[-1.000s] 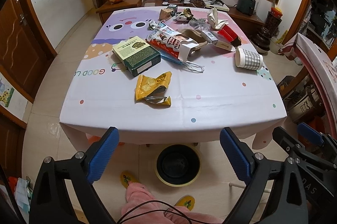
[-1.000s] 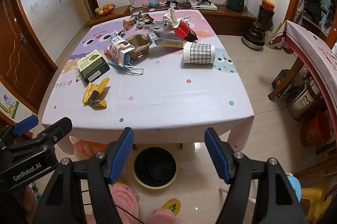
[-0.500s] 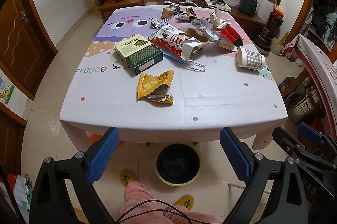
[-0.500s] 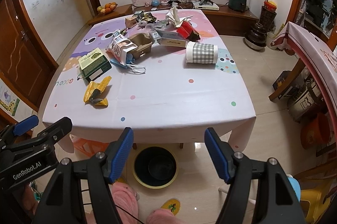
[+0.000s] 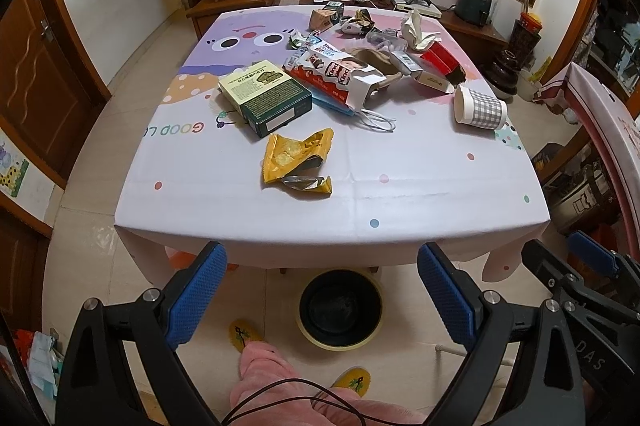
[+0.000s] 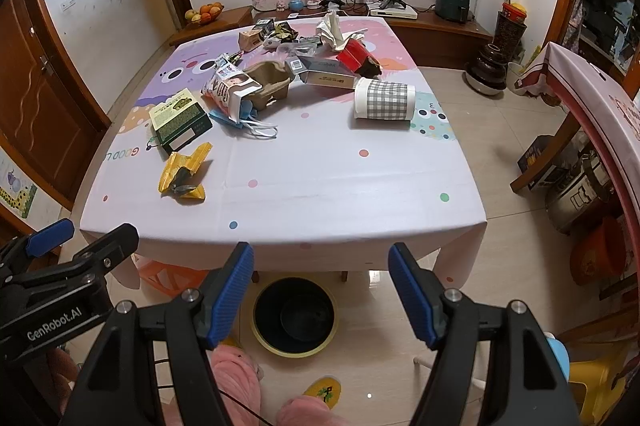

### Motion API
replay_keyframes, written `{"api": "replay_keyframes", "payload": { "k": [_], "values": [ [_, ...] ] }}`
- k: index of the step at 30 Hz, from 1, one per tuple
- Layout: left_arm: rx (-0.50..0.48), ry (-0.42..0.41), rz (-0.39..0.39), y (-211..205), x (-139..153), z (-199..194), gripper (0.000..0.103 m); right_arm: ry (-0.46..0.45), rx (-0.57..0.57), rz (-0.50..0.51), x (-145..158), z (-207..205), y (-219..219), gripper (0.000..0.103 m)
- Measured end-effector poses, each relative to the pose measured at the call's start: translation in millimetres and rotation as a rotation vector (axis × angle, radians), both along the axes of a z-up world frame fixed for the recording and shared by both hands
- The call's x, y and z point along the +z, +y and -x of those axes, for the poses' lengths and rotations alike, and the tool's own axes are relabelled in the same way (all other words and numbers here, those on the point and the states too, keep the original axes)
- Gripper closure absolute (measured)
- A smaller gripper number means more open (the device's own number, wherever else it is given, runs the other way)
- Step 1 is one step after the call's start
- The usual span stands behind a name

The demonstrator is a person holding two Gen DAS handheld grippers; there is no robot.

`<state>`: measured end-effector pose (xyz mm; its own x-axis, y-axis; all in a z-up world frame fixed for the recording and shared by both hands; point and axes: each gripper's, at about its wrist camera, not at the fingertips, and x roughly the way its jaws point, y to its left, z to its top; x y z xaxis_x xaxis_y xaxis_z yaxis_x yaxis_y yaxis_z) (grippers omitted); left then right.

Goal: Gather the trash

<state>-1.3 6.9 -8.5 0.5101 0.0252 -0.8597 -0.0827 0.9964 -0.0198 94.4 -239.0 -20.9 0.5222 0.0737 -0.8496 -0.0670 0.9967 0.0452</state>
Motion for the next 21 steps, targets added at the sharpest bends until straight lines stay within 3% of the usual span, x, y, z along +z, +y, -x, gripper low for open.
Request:
{"api": "replay_keyframes", "payload": {
  "k": [12,21],
  "values": [
    [0.006,0.011,-0.002,5.9,0.6,-3.3,0.008,0.002,-0.001,-0.001,1.3,-5.3,-0.4,0.033],
    [-0.011,-0.003,-0.018,24.6,19.7,-28.1,0.008,-0.013,-0.04,-0.016,7.3,-18.2,11.1,0.033]
  ]
}}
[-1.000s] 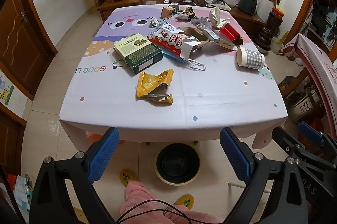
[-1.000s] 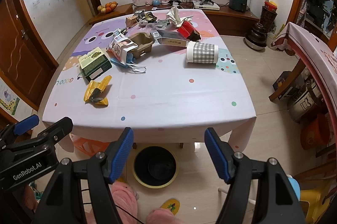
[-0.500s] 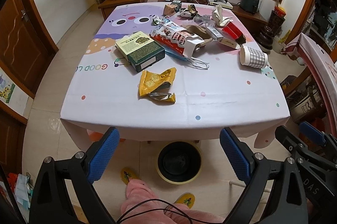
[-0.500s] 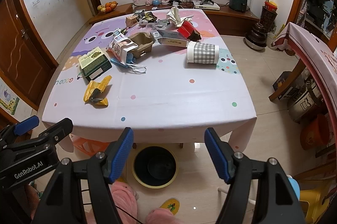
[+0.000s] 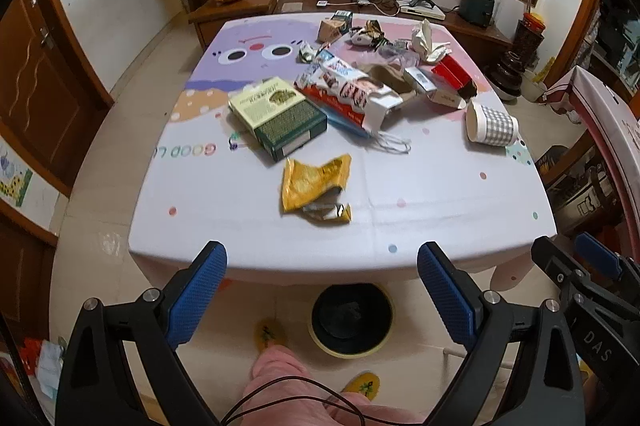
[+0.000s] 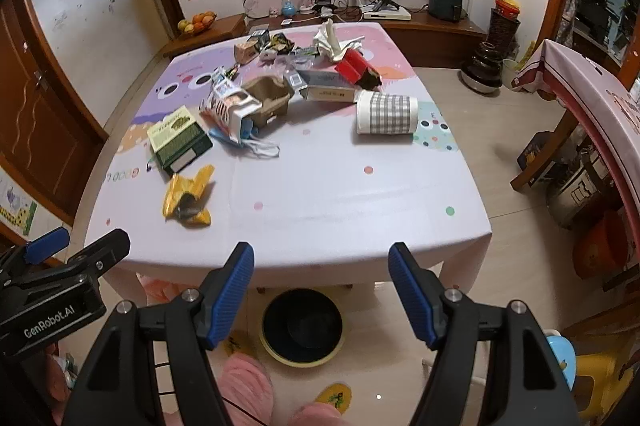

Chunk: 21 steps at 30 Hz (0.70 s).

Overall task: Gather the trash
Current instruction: 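Grasp the green pistachio box with the left tool while the right tool grasps the white Kinder box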

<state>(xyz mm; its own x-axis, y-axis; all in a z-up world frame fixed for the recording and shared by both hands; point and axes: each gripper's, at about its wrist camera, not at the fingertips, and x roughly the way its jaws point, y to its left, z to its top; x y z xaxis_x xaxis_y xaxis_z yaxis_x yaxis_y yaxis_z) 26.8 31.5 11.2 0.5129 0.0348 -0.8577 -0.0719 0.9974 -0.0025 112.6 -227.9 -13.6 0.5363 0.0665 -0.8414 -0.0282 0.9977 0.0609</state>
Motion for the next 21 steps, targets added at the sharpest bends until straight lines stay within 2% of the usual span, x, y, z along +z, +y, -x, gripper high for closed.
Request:
{"api": "replay_keyframes", "payload": {
  "k": [6,12,16,21],
  "values": [
    [-0.018,-0.016,0.008,23.5,12.5,-32.3,0.008,-0.009,-0.036,-0.006,11.9,-26.4,16.5,0.033],
    [-0.067,0.008,0.026,53.2,10.6,-80.7,0.008,-0.02,-0.08,-0.009,15.3,-53.2,39.7,0.033],
    [-0.074,0.027,0.051,82.2,4.6,-106.9,0.008,0.012,-0.113,-0.031,5.9,-75.7,60.4,0.033],
    [-0.041,0.093,0.097,126.0,-12.6,-139.4,0.008,0.068,-0.134,-0.058,-8.2,-102.7,86.8,0.033]
  ]
}}
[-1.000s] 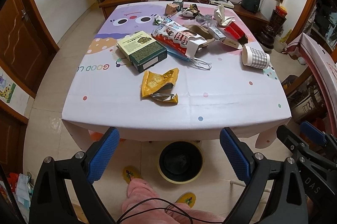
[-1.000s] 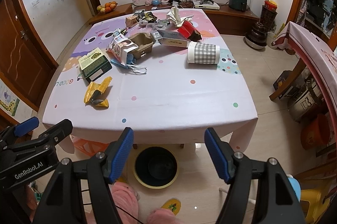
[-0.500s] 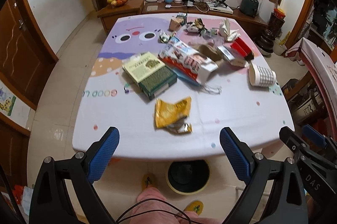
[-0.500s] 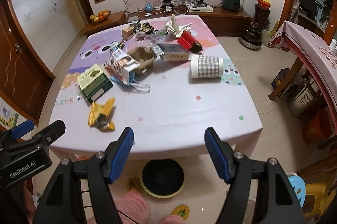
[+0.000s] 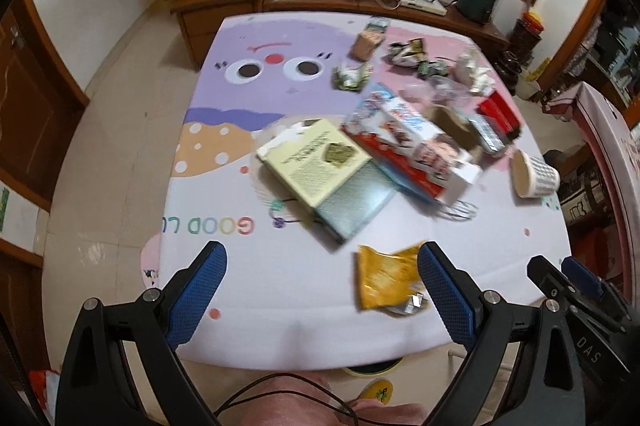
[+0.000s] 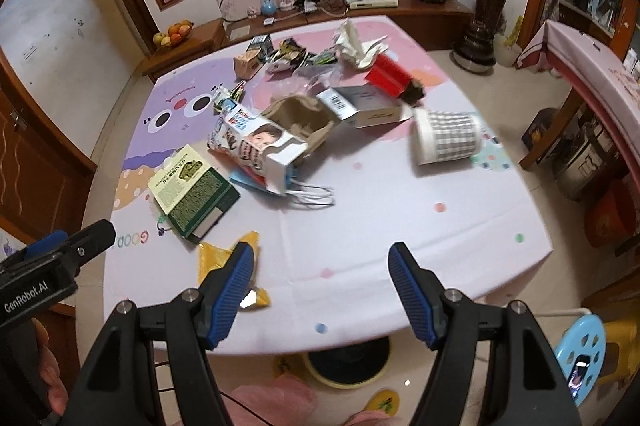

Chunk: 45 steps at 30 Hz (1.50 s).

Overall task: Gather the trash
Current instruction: 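Grasp the green pistachio box with the left tool while the right tool grasps the white Kinder box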

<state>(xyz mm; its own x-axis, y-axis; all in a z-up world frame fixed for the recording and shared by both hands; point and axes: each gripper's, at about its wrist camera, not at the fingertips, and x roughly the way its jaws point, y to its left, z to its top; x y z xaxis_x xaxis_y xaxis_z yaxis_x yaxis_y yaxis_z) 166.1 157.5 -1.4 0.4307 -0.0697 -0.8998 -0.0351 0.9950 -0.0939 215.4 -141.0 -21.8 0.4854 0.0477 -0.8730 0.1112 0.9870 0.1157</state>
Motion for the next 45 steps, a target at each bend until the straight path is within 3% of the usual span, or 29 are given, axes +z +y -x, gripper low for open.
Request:
{"api": "replay_keyframes", "payload": {
  "k": [8,14,18,24,32,34,43,45],
  "values": [
    [0.009,0.119,0.079,45.9,-37.4,-47.4,0.008,0.066,-0.051,0.027,-26.7,-44.1,21.6,0.033],
    [0.017,0.22,0.141,54.1,-72.0,-78.0,0.008,0.066,-0.04,0.023,-34.1,-82.4,27.7,0.033],
    [0.019,0.278,0.184,49.1,-90.6,-102.0,0.008,0.056,0.044,0.02,-36.0,-118.4,34.1,0.033],
    [0.018,0.331,0.192,28.4,-108.3,-132.3,0.008,0.158,0.185,-0.033,-62.7,-171.8,42.1,0.033],
    [0.078,0.402,0.19,14.5,-126.3,-153.9,0.008,0.257,0.255,-0.068,-88.9,-191.5,43.8,0.034],
    [0.1,0.413,0.187,13.2,-130.7,-157.6,0.008,0.245,0.294,-0.057,-85.5,-185.5,49.4,0.042],
    [0.212,0.459,0.168,-3.1,-146.6,-181.1,0.008,0.194,0.354,-0.023,-72.0,-156.9,63.1,0.059],
    [0.226,0.471,0.164,-11.6,-149.9,-187.2,0.008,0.181,0.348,-0.037,-69.3,-154.7,60.8,0.08]
  ]
}}
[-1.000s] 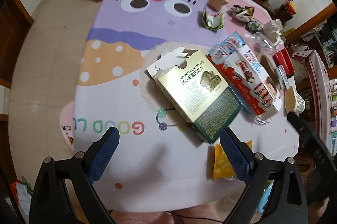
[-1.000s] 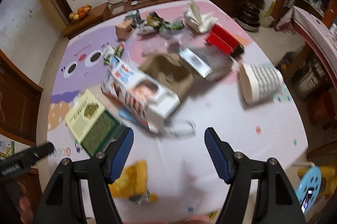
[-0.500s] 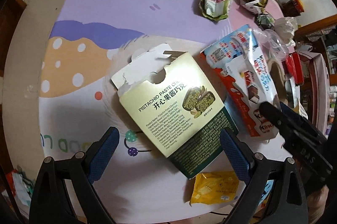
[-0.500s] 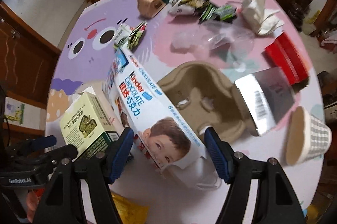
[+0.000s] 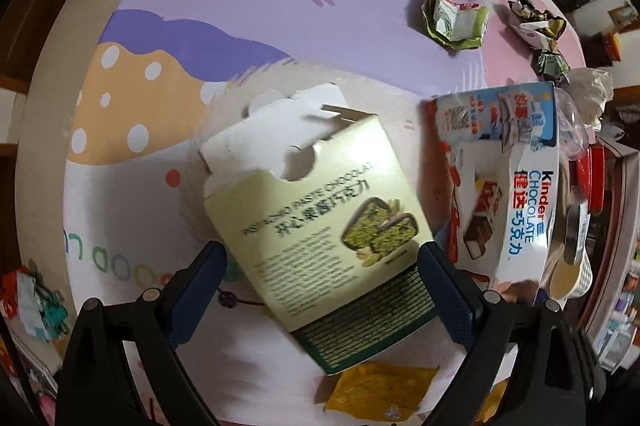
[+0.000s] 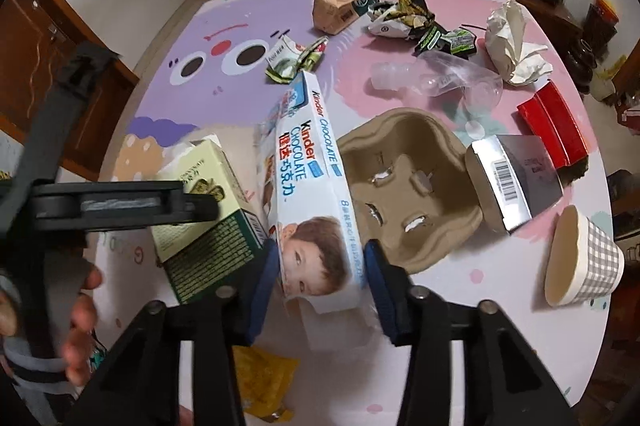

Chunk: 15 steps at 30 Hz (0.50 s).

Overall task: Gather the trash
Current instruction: 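Grasp the green pistachio box with the left tool while the right tool grasps the white Kinder box, then lift both boxes and carry them toward the floor trash bin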

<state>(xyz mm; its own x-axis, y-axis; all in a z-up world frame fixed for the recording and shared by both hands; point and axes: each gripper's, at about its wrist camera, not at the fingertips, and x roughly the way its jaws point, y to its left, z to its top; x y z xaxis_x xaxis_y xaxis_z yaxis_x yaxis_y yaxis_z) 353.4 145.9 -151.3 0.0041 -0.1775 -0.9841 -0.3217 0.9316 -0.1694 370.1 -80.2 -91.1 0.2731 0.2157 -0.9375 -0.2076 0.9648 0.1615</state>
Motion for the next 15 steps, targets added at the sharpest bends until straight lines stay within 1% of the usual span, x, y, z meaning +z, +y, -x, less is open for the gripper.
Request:
{"api": "replay_keyframes", "payload": {
  "k": [1,2,4,8,12,15],
  "values": [
    [0.002,0.001,-0.005,-2.9,-1.2,-1.3,0.008,0.002,-0.01,-0.036,3.1,1.5,-1.9,0.082],
    [0.006,0.005,-0.024,-7.7,-2.3,-4.6,0.008,0.0,-0.024,-0.046,3.7,-1.1,-2.4,0.082],
    [0.025,0.001,-0.043,-12.5,-3.0,-9.0,0.007,0.001,-0.033,-0.048,5.3,-1.0,-3.3,0.085],
    [0.065,0.001,-0.079,-22.4,-2.0,-15.8,0.007,0.004,-0.036,-0.054,2.7,0.3,-1.8,0.085],
    [0.116,0.013,-0.075,-25.6,-3.3,-28.8,0.007,0.017,-0.047,-0.069,-0.4,3.0,-2.7,0.085],
    [0.124,0.022,-0.085,-26.7,-8.8,-37.9,0.006,0.026,-0.059,-0.082,-3.0,2.1,-5.3,0.085]
  ]
}}
